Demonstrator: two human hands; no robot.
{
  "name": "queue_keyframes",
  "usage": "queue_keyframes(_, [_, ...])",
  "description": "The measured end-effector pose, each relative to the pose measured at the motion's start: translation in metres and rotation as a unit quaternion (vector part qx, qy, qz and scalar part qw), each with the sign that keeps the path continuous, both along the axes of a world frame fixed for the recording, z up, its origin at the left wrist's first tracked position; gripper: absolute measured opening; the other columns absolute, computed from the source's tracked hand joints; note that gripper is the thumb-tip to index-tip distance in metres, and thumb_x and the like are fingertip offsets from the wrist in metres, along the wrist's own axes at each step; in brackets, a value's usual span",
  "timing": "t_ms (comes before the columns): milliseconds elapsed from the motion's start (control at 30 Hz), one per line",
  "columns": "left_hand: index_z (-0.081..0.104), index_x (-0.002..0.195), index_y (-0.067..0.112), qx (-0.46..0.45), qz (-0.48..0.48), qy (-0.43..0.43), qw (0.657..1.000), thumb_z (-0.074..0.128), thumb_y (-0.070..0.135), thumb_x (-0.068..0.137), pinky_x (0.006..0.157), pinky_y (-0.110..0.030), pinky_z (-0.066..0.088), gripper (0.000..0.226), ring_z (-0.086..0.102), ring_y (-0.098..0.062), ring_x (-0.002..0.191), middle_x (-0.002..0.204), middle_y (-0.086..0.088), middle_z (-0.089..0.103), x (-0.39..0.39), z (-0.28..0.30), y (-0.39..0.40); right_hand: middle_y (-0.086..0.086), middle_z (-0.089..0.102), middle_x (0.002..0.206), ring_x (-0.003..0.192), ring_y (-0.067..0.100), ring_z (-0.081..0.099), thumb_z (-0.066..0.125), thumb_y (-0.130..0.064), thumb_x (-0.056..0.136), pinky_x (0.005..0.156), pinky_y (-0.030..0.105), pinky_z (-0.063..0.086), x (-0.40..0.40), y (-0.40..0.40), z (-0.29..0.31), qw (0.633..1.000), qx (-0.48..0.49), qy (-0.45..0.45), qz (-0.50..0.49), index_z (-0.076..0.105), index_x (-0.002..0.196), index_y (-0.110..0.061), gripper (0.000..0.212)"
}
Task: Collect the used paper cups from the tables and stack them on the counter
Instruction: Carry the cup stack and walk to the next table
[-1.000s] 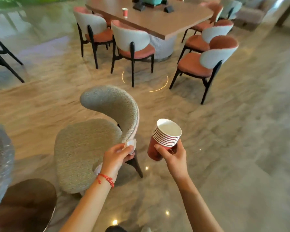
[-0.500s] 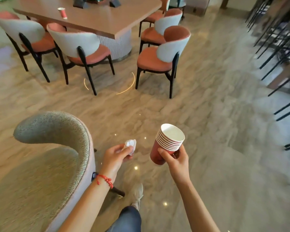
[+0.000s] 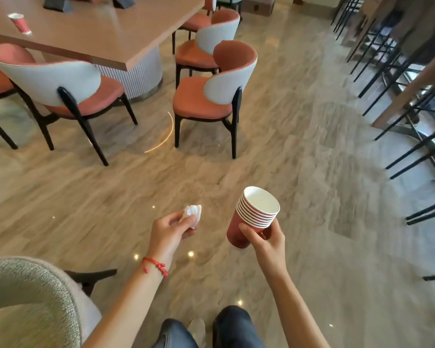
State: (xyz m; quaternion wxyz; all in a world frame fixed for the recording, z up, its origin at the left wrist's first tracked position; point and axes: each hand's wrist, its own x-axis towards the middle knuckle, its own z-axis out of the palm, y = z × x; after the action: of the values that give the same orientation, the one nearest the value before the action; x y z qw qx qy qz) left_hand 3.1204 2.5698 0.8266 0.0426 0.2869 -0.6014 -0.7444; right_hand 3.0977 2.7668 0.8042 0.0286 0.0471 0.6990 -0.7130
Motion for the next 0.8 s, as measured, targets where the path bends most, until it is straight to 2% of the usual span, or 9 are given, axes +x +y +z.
queue_keyframes(233, [0.069,0.073,0.006,-0.003,0.033,-0.009,0.999,0.067,0.002,0.078,0.064,-0.026,0.057,0.007,0.062,-0.019,0.065,0.068,-0.01,0.065,-0.096,-0.01,-0.005,-0.008,0.071,0.089,0.083,0.0,0.066,0.077,-0.017,0.066,0.066,0.012,0.049,-0.111,-0.01,-0.004,0.999,-0.008,-0.003,0.036,0.061,0.106,-0.014,0.043])
queue_keyframes(433, [0.068,0.069,0.005,-0.004,0.094,-0.01,0.996,0.066,0.0,0.078,0.058,-0.022,0.056,0.011,0.063,-0.018,0.059,0.06,-0.006,0.065,-0.188,-0.014,-0.013,-0.001,0.07,0.098,0.086,0.001,0.066,0.077,-0.02,0.065,0.069,0.013,0.05,-0.227,-0.02,-0.002,0.995,-0.006,0.008,0.1,0.06,0.112,-0.012,0.051])
queue_keyframes(567, [0.07,0.068,0.007,0.003,0.123,-0.008,0.992,0.068,0.002,0.078,0.058,-0.022,0.056,0.011,0.065,-0.014,0.057,0.058,-0.003,0.068,-0.23,-0.015,-0.021,-0.017,0.069,0.092,0.086,-0.001,0.065,0.079,-0.013,0.07,0.069,0.011,0.049,-0.288,-0.03,0.001,0.989,0.012,0.007,0.148,0.059,0.111,-0.015,0.045])
queue_keyframes(800, [0.071,0.075,0.006,0.042,0.202,-0.008,0.978,0.066,0.0,0.078,0.053,-0.02,0.054,0.008,0.066,-0.014,0.057,0.061,-0.001,0.07,-0.278,-0.025,-0.069,0.001,0.069,0.102,0.09,0.003,0.066,0.078,-0.022,0.065,0.071,0.014,0.05,-0.36,-0.085,-0.001,0.978,0.028,-0.016,0.207,0.058,0.116,-0.012,0.056])
